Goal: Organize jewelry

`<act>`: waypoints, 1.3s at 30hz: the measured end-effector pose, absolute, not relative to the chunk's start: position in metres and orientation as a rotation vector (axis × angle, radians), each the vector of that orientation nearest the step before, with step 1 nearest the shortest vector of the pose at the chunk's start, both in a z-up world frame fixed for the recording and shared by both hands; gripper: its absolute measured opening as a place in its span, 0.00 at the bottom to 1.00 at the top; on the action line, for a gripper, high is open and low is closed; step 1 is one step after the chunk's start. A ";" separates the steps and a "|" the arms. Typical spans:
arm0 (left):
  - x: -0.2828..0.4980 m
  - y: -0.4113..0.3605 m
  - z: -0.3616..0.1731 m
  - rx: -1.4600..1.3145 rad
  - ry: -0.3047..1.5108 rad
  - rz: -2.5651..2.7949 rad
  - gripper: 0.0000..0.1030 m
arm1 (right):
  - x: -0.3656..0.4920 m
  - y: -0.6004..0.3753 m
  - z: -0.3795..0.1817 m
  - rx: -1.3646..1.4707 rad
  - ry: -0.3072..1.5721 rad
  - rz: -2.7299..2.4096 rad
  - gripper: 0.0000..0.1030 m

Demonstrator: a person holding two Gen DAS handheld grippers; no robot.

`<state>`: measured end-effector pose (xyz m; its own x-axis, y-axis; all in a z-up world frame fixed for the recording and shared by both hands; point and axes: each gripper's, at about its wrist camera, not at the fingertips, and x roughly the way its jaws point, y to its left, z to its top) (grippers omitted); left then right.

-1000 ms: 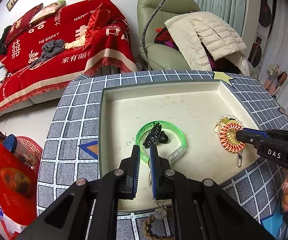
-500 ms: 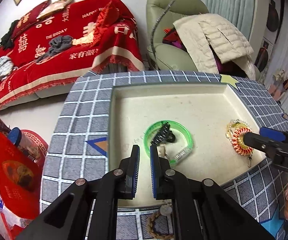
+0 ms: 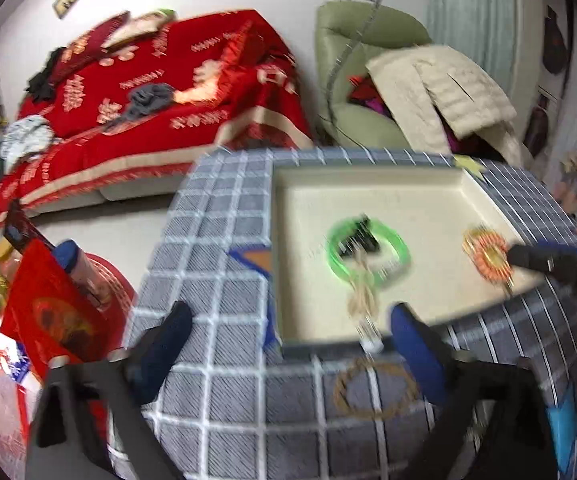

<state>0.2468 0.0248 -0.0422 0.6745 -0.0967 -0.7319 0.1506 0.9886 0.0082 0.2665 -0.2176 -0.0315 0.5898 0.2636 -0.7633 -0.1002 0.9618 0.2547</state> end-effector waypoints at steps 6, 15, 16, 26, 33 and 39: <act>0.238 0.008 -0.058 0.080 0.899 -0.221 0.67 | 0.256 -0.219 -0.024 0.203 0.902 0.228 0.77; 0.240 -0.006 -0.063 0.022 0.930 -0.285 0.31 | 0.244 -0.221 -0.021 0.199 0.894 0.238 0.77; 0.240 -0.006 -0.061 0.018 0.927 -0.287 0.31 | 0.243 -0.222 -0.021 0.204 0.892 0.238 0.77; 0.249 -0.009 -0.035 0.025 0.867 -0.292 0.31 | 0.236 -0.232 -0.023 0.242 0.891 0.233 0.77; 0.273 -0.008 -0.035 0.062 0.861 -0.204 0.31 | 0.231 -0.234 -0.021 0.245 0.897 0.241 0.77; 0.270 0.002 -0.036 0.052 0.832 -0.142 1.00 | 0.227 -0.235 -0.022 0.253 0.906 0.247 0.78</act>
